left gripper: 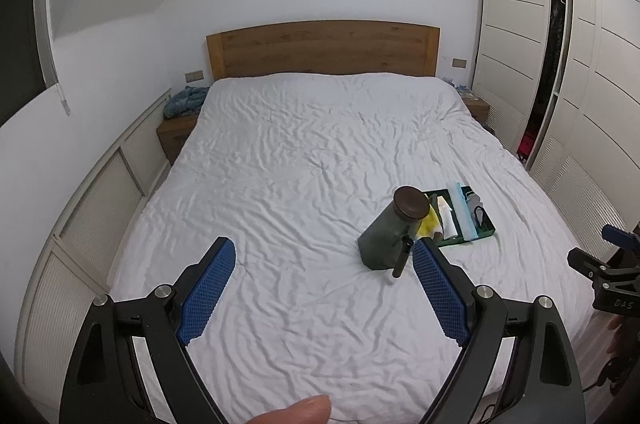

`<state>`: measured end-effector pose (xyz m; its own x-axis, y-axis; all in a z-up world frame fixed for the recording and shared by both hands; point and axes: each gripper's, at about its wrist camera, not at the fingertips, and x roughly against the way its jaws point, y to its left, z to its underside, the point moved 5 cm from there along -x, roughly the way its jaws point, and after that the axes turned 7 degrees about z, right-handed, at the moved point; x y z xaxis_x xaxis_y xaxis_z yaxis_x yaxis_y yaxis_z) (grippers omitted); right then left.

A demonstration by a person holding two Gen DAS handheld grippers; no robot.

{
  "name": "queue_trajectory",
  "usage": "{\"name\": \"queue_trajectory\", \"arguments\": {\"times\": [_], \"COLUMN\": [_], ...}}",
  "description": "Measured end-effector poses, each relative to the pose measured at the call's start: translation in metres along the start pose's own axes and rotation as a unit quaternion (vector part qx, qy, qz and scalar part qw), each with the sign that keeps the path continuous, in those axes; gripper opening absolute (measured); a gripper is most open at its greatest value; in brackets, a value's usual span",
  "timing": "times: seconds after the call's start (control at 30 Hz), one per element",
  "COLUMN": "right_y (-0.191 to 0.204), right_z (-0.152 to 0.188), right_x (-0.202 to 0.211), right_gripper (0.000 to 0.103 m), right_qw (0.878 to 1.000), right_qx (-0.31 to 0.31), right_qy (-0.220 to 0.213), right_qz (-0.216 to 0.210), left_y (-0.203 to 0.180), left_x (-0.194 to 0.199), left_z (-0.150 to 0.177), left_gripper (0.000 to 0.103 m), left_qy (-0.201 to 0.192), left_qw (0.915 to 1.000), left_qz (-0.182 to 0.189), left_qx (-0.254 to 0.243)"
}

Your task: Organize soft objects

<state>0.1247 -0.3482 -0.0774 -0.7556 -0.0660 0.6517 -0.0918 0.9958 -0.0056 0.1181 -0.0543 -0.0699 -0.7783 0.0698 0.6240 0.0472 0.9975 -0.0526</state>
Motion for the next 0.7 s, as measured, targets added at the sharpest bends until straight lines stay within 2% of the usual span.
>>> {"name": "queue_trajectory", "arguments": {"times": [0.7], "right_y": [0.0024], "right_z": [0.0027], "right_x": [0.0015], "right_gripper": [0.103], "right_qw": [1.0], "right_qx": [0.005], "right_qy": [-0.001], "right_qz": [-0.001], "left_y": [-0.0085], "left_x": [0.0054], "left_z": [0.0018], "left_gripper": [0.087], "left_qy": [-0.001], "left_qw": [0.9998], "left_qz": [0.005], "left_qx": [-0.019]}}
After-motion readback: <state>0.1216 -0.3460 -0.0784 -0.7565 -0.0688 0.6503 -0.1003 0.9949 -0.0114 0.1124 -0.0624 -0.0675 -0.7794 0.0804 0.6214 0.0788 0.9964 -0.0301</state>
